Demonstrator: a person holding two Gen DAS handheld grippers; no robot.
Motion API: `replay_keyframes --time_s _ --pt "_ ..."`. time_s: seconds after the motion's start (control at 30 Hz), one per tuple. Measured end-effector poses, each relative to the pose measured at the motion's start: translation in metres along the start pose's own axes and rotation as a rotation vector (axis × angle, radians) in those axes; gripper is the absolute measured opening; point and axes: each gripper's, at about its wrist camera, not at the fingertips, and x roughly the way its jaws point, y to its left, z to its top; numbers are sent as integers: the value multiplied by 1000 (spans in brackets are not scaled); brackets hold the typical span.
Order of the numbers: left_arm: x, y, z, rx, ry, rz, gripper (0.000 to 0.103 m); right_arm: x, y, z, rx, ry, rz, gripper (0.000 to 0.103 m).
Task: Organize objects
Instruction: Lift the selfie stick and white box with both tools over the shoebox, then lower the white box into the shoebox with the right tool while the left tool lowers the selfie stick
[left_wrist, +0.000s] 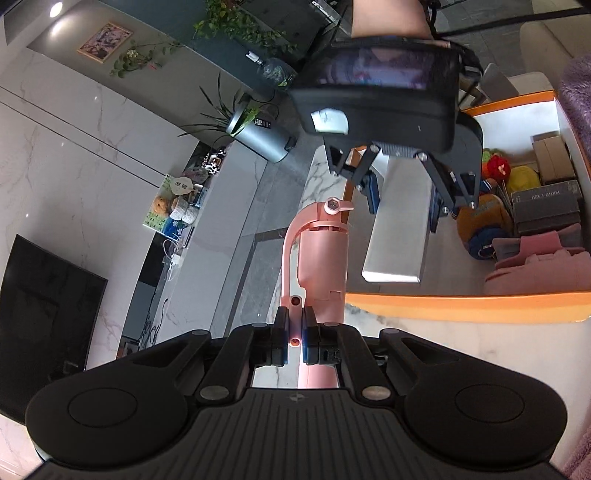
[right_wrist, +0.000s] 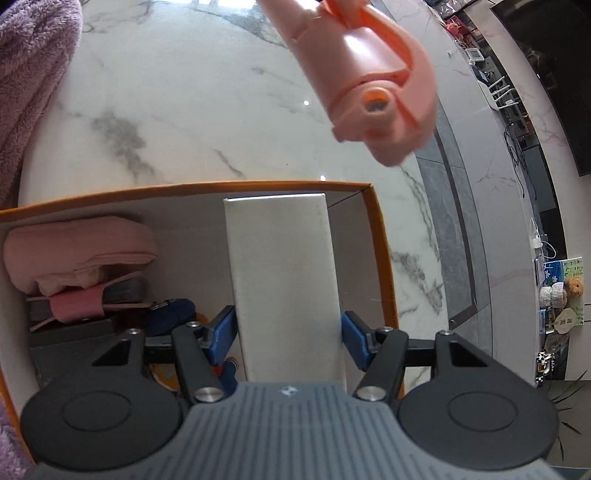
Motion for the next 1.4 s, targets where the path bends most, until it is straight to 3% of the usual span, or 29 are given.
replay_keyframes --time_s 0.33,0.63,0.83,1.07,1.4 --pt "33 -4 5 36 23 -35 8 72 1 -12 -75 -26 -2 63" --pt "43 -5 19 49 13 -48 8 88 8 -21 -86 -73 -50 63" --pt "45 -9 33 47 3 -71 8 60 9 -34 -77 -82 -78 63" --pt "47 -22 57 76 -39 -107 8 0 6 -61 7 -93 -60 47" --pt "82 -47 86 13 -38 -191 8 -74 5 -119 277 -109 63 31"
